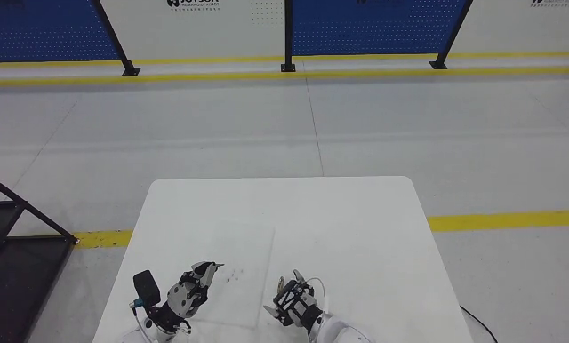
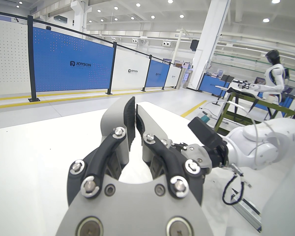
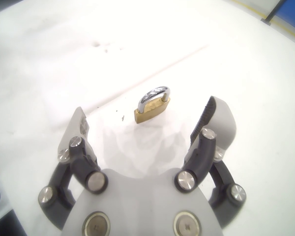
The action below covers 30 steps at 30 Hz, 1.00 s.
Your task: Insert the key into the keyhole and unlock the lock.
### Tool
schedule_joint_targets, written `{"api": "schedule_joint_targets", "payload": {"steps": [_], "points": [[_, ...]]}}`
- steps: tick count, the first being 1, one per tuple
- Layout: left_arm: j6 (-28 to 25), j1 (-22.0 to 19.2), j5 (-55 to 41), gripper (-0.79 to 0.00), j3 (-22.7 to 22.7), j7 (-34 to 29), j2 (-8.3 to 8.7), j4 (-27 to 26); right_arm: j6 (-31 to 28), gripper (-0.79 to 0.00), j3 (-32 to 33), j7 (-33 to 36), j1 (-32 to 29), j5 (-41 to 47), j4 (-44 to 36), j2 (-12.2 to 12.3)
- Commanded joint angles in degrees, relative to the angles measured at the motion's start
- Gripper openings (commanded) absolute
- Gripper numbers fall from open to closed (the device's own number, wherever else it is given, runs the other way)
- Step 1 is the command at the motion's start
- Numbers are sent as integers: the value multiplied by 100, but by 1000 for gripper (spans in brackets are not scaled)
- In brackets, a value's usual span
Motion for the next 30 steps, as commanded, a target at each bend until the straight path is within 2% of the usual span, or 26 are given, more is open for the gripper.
{"api": "schedule_joint_targets", "payload": {"steps": [1, 2, 5, 9, 12, 19, 24, 27, 30], "points": [[0, 0, 0, -785, 0, 0, 0, 0, 66, -308, -40, -3, 29, 4, 37, -18], [0, 0, 0, -785, 0, 0, 0, 0, 98, -302, -60, 1, 47, 5, 57, -29], [0, 0, 0, -785, 0, 0, 0, 0, 164, -372, -113, 17, 100, 24, 122, -57], [0, 0, 0, -785, 0, 0, 0, 0, 259, -360, -157, 26, 166, 67, 200, -91], [0, 0, 0, -785, 0, 0, 0, 0, 315, -425, -175, 28, 206, 97, 258, -112], [0, 0, 0, -785, 0, 0, 0, 0, 357, -496, -182, 31, 238, 105, 315, -128], [0, 0, 0, -785, 0, 0, 0, 0, 361, -628, -151, 38, 239, 114, 326, -126], [0, 0, 0, -785, 0, 0, 0, 0, 350, -736, -127, 27, 227, 120, 321, -121], [0, 0, 0, -785, 0, 0, 0, 0, 327, -770, -111, 32, 219, 105, 313, -115]]}}
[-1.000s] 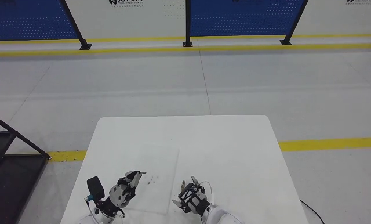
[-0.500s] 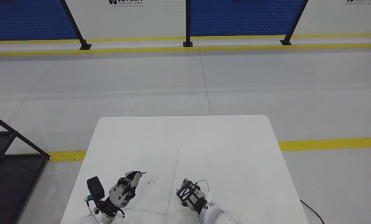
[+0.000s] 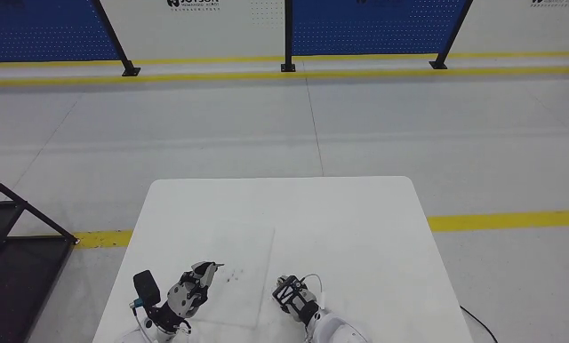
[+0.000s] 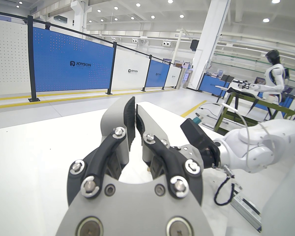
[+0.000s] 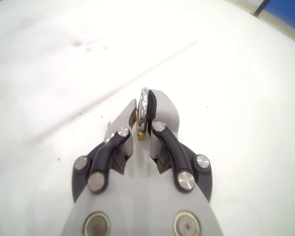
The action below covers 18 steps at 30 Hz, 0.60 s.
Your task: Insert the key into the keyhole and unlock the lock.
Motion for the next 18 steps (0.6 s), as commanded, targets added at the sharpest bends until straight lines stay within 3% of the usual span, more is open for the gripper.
{"api": "schedule_joint_targets", "payload": {"steps": [1, 8, 18], "points": [[0, 0, 0, -785, 0, 0, 0, 0, -12, -785, 8, 7, -5, -10, -6, 3], [0, 0, 0, -785, 0, 0, 0, 0, -516, -785, 294, -260, -10, 258, -210, 83], [0, 0, 0, -785, 0, 0, 0, 0, -2724, -785, 1467, -2203, -463, 1346, -868, 426]]}}
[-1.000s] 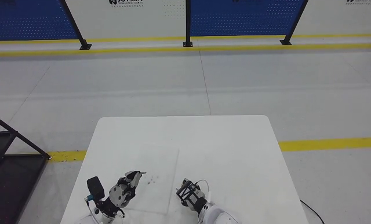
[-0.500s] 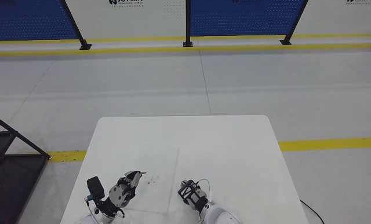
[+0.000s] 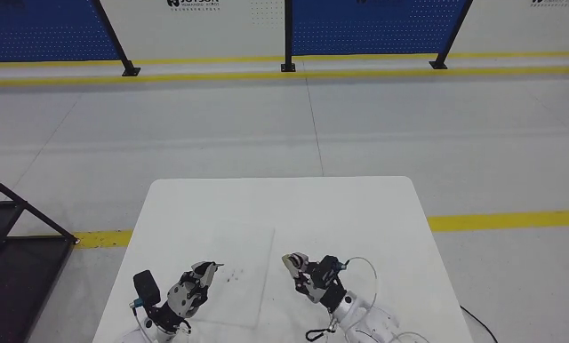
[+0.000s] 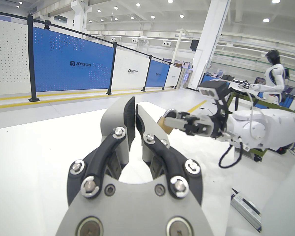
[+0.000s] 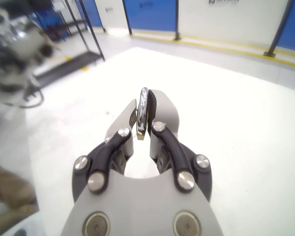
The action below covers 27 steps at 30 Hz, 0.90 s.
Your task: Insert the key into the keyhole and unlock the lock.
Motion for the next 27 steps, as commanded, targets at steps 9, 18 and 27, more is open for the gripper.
{"api": "schedule_joint_targets", "payload": {"steps": [9, 18, 27], "points": [[0, 0, 0, -785, 0, 0, 0, 0, -697, -785, 174, -501, -48, 41, -113, 70], [-104, -22, -105, -785, 65, -133, -4, -41, -717, -785, 134, -589, -50, 322, -112, 50], [-937, 2, -1653, -785, 686, 102, -72, -443, -1878, -785, -285, -1654, 192, 1877, 368, -98]]}}
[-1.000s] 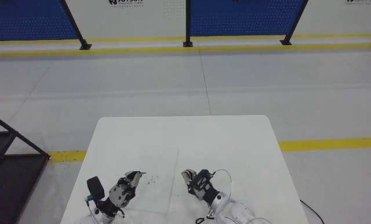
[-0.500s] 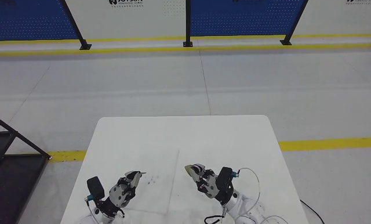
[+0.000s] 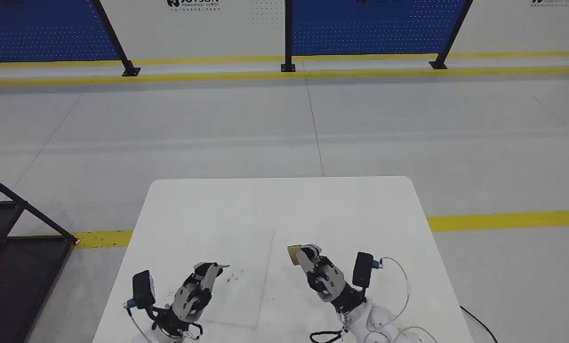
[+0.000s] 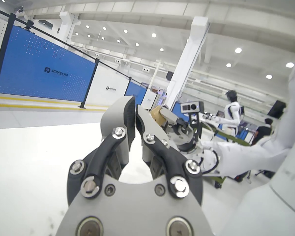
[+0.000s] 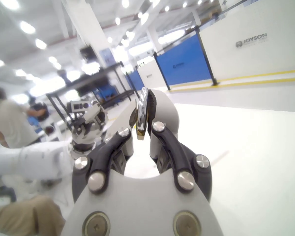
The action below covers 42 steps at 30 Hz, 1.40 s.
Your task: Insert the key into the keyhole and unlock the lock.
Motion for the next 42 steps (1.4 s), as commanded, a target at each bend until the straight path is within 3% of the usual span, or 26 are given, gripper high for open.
{"api": "schedule_joint_targets", "payload": {"steps": [1, 7, 12, 24, 30, 42], "points": [[-101, -8, -517, -785, 159, -115, -19, -122, -312, -785, -111, -128, 78, 378, 109, -36], [-569, -118, -1709, -785, 526, -583, -130, -309, -1158, -785, -538, -452, 300, 1359, 385, -189], [-569, -276, -1804, -785, 963, -584, -216, -164, -1745, -785, -728, -451, 453, 1835, 575, -273], [-541, -282, -1820, -785, 968, -607, -218, -171, -1734, -785, -716, -413, 472, 1812, 594, -276], [-482, -384, -2449, -785, 1438, -1023, -294, -274, -1429, -785, -757, -268, 425, 2118, 401, -336], [74, -716, -1743, -785, 2075, -262, -584, -88, -1435, -785, -834, -214, 436, 2114, 463, -469]]}}
